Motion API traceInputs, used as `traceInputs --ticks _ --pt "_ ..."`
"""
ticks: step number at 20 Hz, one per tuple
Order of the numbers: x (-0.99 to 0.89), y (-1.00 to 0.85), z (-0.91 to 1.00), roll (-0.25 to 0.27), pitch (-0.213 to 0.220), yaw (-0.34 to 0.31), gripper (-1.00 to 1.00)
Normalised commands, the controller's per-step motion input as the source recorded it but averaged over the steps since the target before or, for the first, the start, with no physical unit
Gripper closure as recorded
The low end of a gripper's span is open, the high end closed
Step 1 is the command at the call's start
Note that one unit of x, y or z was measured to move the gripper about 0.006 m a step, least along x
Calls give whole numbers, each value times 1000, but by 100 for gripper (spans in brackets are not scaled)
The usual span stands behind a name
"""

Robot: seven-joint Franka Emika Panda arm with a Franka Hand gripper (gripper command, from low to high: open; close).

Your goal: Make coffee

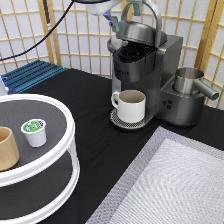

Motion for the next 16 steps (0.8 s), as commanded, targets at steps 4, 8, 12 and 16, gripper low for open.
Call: traceInputs --ticks 4,8,12,16 --pt "377 246 658 -125 155 -28 -100" --pt "354 -380 579 17 135 -17 -100" --pt "212 -904 266 123 81 -3 -100" --pt "11 -1000 37 25 22 0 -100"
